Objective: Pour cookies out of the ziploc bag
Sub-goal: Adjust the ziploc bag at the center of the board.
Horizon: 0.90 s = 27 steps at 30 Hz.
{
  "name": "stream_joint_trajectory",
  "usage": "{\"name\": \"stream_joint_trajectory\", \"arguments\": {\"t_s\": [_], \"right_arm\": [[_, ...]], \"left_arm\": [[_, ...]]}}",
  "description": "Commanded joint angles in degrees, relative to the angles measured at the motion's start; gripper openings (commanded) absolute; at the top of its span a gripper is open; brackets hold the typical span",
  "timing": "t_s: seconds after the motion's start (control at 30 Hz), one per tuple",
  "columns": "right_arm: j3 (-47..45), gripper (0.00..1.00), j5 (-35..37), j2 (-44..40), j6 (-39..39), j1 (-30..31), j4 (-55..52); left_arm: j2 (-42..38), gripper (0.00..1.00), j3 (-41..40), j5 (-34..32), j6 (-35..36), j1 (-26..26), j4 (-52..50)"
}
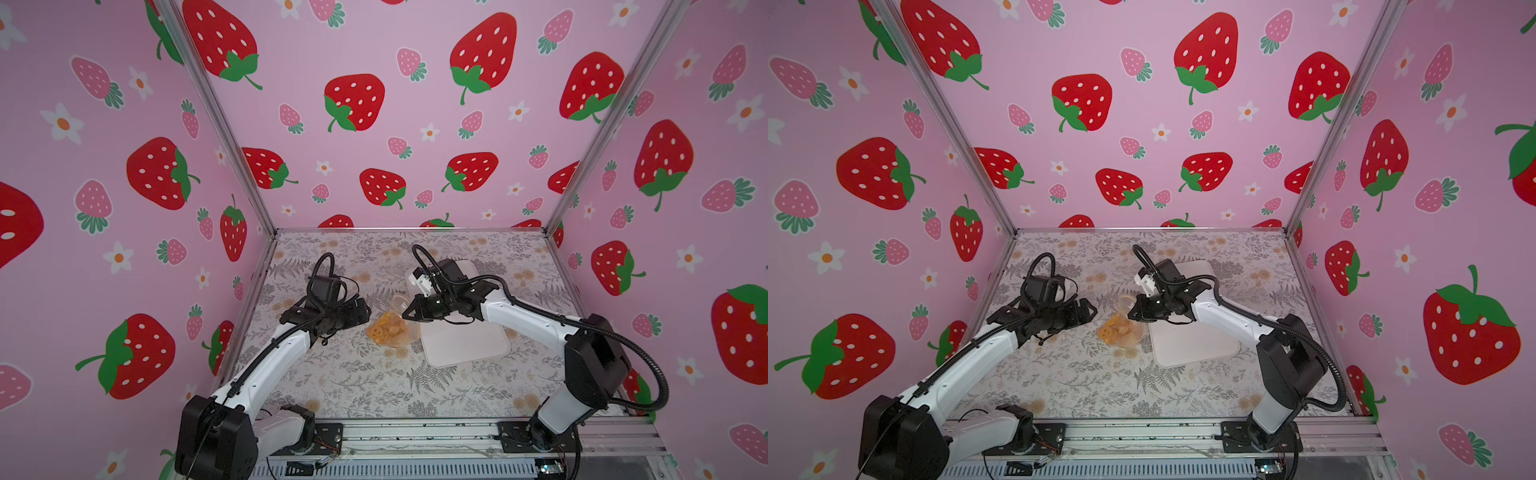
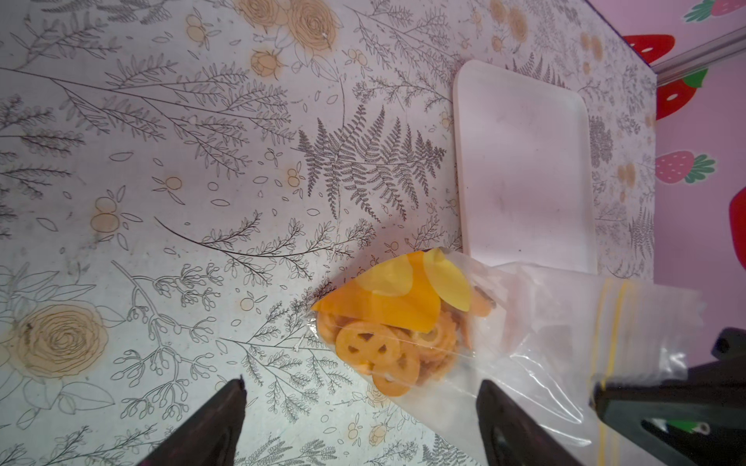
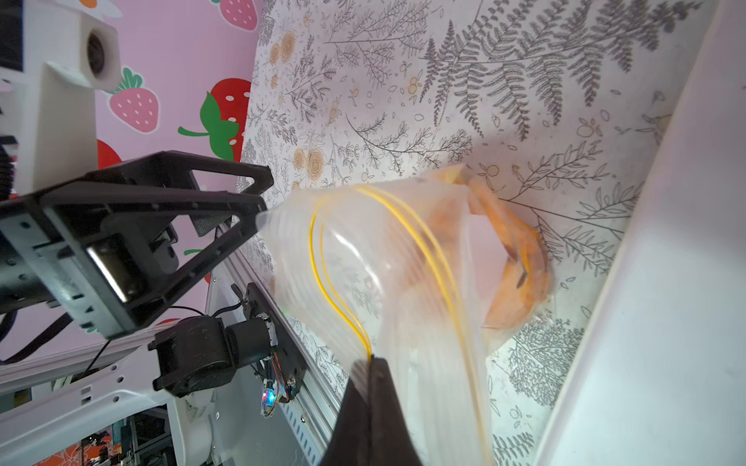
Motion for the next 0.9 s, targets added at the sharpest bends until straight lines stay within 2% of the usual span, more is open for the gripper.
{"name": "stream_joint_trajectory", "arguments": {"t_s": [0.0, 0.13, 0.3, 0.47, 0.53, 0.63, 0.87], "right_arm": [[0.39, 0.00, 0.47, -0.88, -0.54, -1.04, 0.99], [2.87, 0.00, -2.34, 0.49, 0.46, -1.56, 2.05], [6.40, 0.00, -5.60, 2.76, 1.29, -2.40, 1.40], [7.15, 0.00, -7.56, 3.78, 1.54, -2.89, 1.08], [7.14, 0.00, -7.94, 3.98, 1.70, -3.08, 1.09], [7.16, 0.00, -8.16, 4.25, 1.80, -3.11, 1.15], [7.41, 0.00, -9.31, 4.12, 2.32, -3.51, 1.25]], "left_arm": [[0.49, 0.92, -0.28, 3.16, 2.06, -1.38, 1.85], [0.34, 0.92, -0.95, -0.20, 3.49, -5.38, 0.44], [-0.15, 0.92, -5.46, -4.69, 3.69, -8.16, 4.15], [-2.38, 0.95, -8.61, -10.96, 11.83, -12.98, 9.29], [-2.17, 0.97, -8.31, -10.63, 14.50, -14.60, 9.95], [0.37, 0.95, -7.78, -8.58, 14.60, -15.62, 11.28], [3.70, 0.92, -9.03, -8.38, 15.43, -17.32, 17.92]]}}
